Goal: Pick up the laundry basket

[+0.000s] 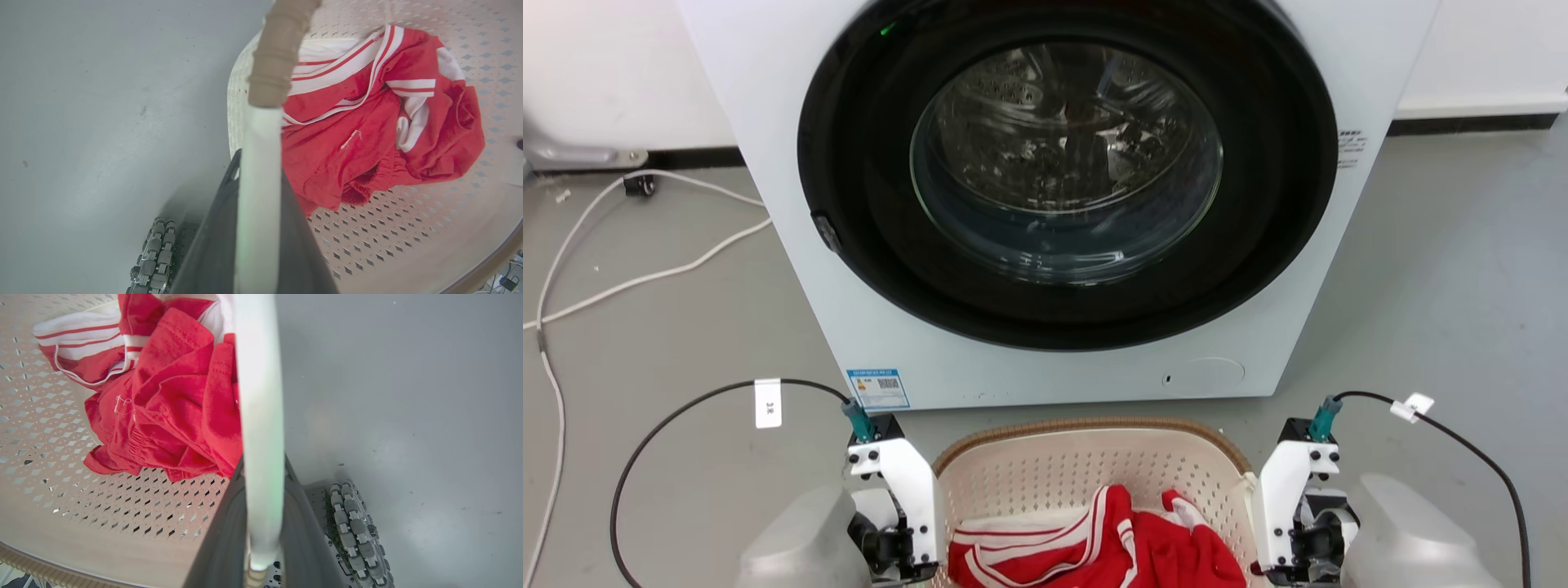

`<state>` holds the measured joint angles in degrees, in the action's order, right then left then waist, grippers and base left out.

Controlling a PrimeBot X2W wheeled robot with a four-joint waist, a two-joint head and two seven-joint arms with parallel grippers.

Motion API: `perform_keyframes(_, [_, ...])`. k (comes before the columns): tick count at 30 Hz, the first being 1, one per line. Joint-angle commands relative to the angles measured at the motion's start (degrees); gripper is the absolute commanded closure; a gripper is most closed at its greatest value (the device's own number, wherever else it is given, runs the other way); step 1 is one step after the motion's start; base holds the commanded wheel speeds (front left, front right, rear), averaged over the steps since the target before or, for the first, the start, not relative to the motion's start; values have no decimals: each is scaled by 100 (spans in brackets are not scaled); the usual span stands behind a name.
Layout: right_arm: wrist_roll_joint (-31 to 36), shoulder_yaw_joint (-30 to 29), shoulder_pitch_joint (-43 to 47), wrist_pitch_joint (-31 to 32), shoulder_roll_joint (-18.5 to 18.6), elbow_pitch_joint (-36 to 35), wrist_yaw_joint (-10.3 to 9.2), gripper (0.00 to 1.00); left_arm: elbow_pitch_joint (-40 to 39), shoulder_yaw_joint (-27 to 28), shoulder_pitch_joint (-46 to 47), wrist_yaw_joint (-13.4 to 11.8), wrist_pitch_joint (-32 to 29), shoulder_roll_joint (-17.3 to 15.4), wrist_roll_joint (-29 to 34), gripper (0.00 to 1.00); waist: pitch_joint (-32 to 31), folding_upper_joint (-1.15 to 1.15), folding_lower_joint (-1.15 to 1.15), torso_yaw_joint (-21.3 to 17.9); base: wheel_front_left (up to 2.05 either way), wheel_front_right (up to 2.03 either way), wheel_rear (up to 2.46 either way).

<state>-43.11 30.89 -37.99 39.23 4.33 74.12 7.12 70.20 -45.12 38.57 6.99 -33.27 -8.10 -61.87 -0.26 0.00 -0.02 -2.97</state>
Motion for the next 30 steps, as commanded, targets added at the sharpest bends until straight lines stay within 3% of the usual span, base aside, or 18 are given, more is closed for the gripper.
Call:
perform_keyframes(1, [-1,-62,111,33,-177,-53,66,100,-87,-3,-111,89,-2,243,-106,100,-140,0,2,-25,0,0,0])
perform_keyframes(30, [634,-615,109,139,-225,-57,66,100,-155,-369,-58,91,142,248,-228,100,-256,0,2,-97,0,0,0])
